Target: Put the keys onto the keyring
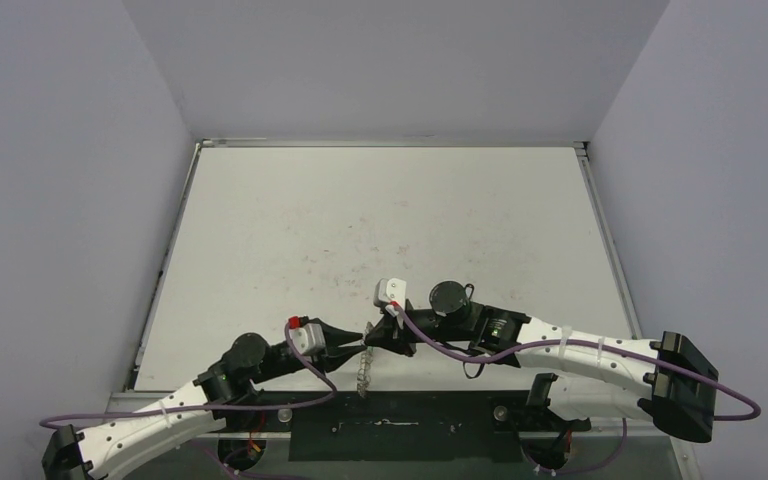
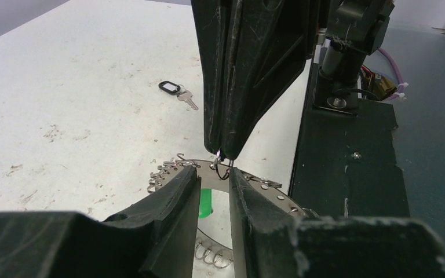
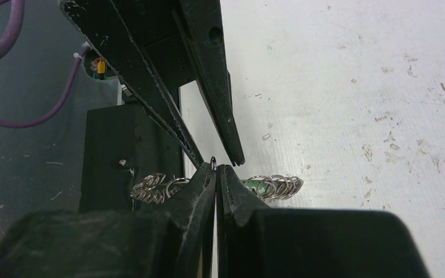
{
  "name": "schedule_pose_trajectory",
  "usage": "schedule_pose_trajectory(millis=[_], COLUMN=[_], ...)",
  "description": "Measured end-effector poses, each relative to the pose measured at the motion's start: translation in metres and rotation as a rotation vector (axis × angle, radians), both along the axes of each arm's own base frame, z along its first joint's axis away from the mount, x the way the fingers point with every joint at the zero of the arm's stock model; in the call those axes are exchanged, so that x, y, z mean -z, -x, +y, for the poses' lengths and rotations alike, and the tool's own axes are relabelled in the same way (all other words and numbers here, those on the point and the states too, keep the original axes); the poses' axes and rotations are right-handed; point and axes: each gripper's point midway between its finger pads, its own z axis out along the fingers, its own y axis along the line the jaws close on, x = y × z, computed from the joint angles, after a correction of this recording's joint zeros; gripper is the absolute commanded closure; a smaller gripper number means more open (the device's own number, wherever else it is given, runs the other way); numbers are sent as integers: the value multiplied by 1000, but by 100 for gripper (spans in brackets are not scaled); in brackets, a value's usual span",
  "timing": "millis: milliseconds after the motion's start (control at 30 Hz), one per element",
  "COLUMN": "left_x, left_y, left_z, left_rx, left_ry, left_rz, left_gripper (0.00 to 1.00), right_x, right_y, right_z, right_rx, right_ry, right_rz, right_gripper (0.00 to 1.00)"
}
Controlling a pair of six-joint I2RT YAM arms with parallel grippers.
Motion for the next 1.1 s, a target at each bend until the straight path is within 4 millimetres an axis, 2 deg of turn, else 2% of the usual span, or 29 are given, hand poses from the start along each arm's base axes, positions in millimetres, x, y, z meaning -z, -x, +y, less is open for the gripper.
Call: schedule_pose_trajectory(millis=[133, 200, 267, 300, 500, 567, 667, 733, 867, 1000, 1100], left_x=[1, 0, 0, 0, -1, -2, -3, -3, -2, 0, 2], left_y=[0, 0, 1, 1, 1, 2, 2, 2, 2, 3, 2], left_z=[-4, -5, -5, -6, -5, -4, -3, -2, -1, 0, 0], left_rx=[11, 17, 21, 23, 23, 22, 20, 20, 15, 14, 12], left_ry=[-2, -1, -1, 1, 2, 5, 10, 11, 6, -1, -6], left_rz=[1, 0, -1, 0, -3, -5, -9, -9, -6, -1, 2], left_gripper=[81, 87, 98, 100, 100, 100, 100, 100, 100, 100, 100], right_x=[1, 1, 1, 1, 2, 1, 0, -3, -17, -35, -31], right_y=[1, 1, 1, 0, 0, 0, 0, -3, -9, -9, -7], right_z=[0, 0, 0, 1, 1, 1, 2, 3, -1, -11, -20], right_rx=[-1, -1, -1, -1, -2, -3, 4, 21, 54, 66, 60], right_ry=[2, 2, 2, 3, 4, 0, -3, -13, -46, -94, -93], right_rz=[2, 3, 3, 3, 2, 0, -1, -8, -48, -113, -146], right_gripper=[100, 100, 100, 100, 100, 86, 55, 50, 54, 74, 89])
